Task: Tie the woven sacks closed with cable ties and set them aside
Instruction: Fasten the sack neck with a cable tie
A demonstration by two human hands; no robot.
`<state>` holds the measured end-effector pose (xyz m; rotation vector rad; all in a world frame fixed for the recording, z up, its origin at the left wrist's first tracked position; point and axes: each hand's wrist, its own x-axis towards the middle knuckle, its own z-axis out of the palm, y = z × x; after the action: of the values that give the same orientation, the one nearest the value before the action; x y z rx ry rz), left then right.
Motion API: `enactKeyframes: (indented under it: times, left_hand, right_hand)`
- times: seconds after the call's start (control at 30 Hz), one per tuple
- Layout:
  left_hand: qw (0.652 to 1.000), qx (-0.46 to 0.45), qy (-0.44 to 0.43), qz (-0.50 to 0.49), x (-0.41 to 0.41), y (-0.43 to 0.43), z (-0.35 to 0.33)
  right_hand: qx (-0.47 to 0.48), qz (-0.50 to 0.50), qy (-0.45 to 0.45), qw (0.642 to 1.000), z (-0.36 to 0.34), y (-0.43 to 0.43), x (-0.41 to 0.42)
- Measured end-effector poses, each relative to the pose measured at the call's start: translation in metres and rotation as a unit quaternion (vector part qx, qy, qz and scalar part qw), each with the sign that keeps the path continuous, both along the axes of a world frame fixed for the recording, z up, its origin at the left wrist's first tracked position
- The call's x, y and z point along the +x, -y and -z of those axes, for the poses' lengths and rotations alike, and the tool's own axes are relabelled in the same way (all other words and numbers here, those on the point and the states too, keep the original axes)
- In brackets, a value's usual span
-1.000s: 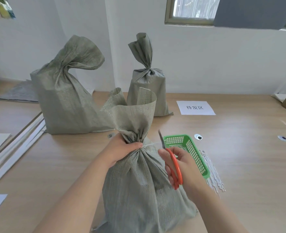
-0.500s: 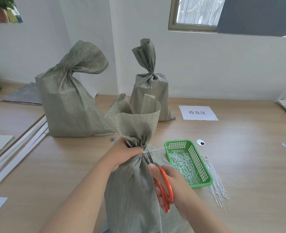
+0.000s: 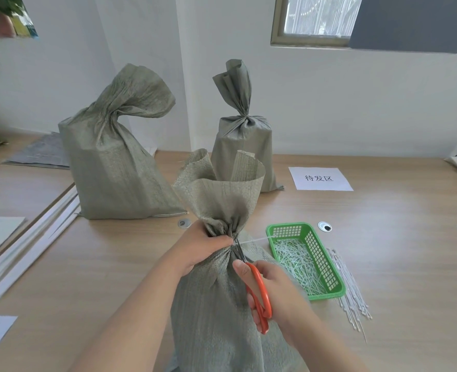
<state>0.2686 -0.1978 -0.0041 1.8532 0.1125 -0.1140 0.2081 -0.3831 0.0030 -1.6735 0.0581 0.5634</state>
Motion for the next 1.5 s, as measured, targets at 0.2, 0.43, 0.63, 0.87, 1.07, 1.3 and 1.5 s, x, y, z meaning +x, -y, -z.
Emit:
enactKeyframes:
  times: [0.2, 0.43, 0.63, 0.87, 1.07, 1.3, 1.5]
  left_hand:
    - [1.000, 0.003, 0.004, -0.003, 0.001, 0.001, 0.000]
    - [1.000, -0.015, 0.002, 0.004, 0.002, 0.000, 0.002]
    - [1.000, -0.019, 0.010, 0.009, 0.002, 0.000, 0.001]
    - [0.999, -0.027, 0.010, 0.014, 0.000, 0.001, -0.001]
    - [0.999, -0.038, 0.005, 0.011, -0.001, 0.000, -0.001]
    - [0.999, -0.038, -0.001, 0.006, -0.002, 0.001, -0.003]
    - [0.999, -0.040, -0.020, 0.001, -0.003, 0.001, -0.006]
  right_hand:
    - [0.016, 0.018, -0.008, 1.000, 0.003, -0.004, -0.002]
    - [0.003, 0.023, -0.006, 1.000, 0.006, -0.005, 0.000]
    - [-0.008, 0.018, -0.009, 1.000, 0.006, -0.002, 0.002]
    - [-0.032, 0.034, 0.020, 0.999, 0.009, -0.004, -0.002]
    - [-0.110, 0.027, 0.091, 0.989, 0.024, -0.007, -0.006]
    - [-0.109, 0.053, 0.116, 0.986, 0.020, 0.010, -0.001]
    - [-0.221, 0.081, 0.157, 0.959, 0.036, 0.058, 0.028]
